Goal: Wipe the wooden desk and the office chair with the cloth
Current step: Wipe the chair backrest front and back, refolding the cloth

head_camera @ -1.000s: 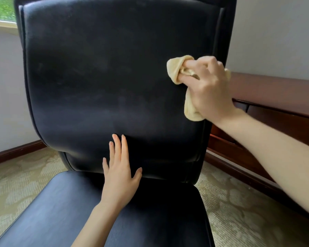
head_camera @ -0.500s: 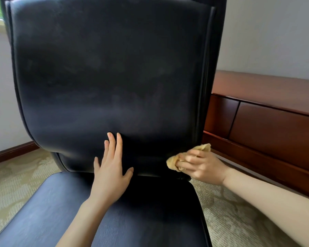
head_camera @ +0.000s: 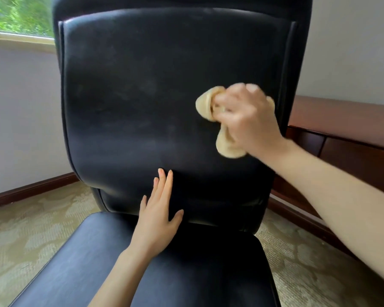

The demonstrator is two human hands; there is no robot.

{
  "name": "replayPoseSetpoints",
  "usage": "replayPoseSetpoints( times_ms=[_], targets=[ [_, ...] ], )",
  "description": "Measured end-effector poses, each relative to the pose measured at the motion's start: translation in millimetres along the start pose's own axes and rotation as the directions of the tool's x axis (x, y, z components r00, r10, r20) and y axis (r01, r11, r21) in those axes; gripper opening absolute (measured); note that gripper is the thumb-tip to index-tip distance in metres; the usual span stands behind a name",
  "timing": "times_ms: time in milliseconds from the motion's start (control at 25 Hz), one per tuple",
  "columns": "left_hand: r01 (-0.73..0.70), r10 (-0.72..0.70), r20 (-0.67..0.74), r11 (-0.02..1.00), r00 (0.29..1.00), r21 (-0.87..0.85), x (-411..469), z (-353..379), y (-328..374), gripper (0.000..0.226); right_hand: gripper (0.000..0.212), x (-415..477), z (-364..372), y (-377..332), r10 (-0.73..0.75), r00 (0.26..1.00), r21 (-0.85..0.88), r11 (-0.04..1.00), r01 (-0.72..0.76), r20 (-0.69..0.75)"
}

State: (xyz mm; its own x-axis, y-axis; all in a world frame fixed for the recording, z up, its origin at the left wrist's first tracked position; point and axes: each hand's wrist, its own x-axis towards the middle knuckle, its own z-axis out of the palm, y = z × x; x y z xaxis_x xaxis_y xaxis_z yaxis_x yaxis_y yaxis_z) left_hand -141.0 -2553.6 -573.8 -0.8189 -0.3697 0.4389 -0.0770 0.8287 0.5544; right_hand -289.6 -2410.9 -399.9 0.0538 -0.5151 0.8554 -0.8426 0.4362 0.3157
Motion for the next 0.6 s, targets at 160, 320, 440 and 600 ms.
replayPoseSetpoints(
  times_ms=[160,320,440,600],
  targets=[
    [-0.037,0.039,-0.038,0.998,0.998,0.059,-3,-9,-5,0.087,0.031,73,31,-23,0.201,0.979,-0.008,0.979,-0.202,-0.038],
    [-0.022,0.033,-0.175,0.998,0.984,0.065,-7,-15,-11,0.072,0.023,57,73,-72,0.117,0.985,-0.045,0.991,-0.124,-0.123],
    [0.052,-0.048,-0.266,0.999,0.963,0.005,-8,-16,-15,0.067,0.02,16,92,-85,-0.056,0.989,0.005,0.998,0.057,-0.136],
    [0.115,-0.111,-0.255,0.993,0.961,0.002,-12,-16,-17,0.073,0.018,-36,95,-83,-0.301,0.953,0.015,0.953,0.301,-0.007]
  ],
)
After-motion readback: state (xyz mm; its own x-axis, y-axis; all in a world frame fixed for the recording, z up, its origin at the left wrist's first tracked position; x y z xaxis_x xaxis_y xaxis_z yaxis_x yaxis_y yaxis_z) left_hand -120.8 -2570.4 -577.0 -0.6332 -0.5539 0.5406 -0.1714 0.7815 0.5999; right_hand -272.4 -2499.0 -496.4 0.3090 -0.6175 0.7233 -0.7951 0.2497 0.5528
